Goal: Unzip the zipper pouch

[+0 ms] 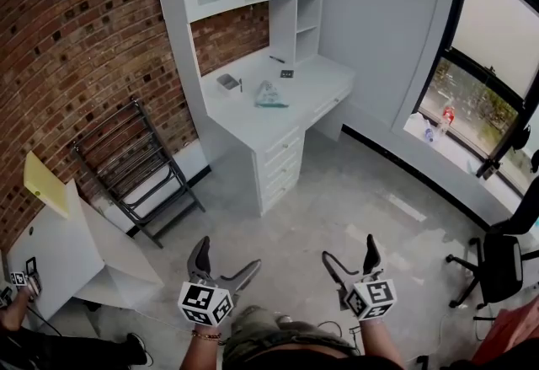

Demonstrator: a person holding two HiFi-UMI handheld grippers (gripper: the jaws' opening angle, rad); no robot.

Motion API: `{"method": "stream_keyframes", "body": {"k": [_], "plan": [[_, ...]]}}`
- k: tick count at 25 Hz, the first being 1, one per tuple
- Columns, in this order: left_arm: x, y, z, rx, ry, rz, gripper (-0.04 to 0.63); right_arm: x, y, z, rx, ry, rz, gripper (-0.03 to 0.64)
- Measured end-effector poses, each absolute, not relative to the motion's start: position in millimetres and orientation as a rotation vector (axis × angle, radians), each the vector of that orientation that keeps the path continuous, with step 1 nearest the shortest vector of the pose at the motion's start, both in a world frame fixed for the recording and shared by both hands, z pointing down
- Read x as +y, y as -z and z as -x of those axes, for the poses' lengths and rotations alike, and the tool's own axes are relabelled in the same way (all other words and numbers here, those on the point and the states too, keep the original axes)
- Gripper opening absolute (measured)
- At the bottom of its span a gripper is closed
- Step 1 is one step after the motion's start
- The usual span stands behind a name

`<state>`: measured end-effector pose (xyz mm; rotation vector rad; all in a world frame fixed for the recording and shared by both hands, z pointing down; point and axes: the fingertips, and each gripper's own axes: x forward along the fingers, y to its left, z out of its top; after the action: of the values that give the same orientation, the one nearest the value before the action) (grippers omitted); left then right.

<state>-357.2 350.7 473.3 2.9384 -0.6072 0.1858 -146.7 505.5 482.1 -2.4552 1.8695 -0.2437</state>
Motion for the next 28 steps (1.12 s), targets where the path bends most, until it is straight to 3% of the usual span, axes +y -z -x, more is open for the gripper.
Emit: {"method": "stream_keyframes", "body": {"k": [5,28], "plan": [[346.8,-470.8,352.4,-0.617,-0.16,-2.922,0.571,493.8,-487.1,143.4,1.923,0.261,2.427,0.574],[281.2,-490.8,297.1,-0.625,-0.319,-2.99,0.568,427.6,-502.4,90.7,1.986,0.276,2.421,0.566]]}}
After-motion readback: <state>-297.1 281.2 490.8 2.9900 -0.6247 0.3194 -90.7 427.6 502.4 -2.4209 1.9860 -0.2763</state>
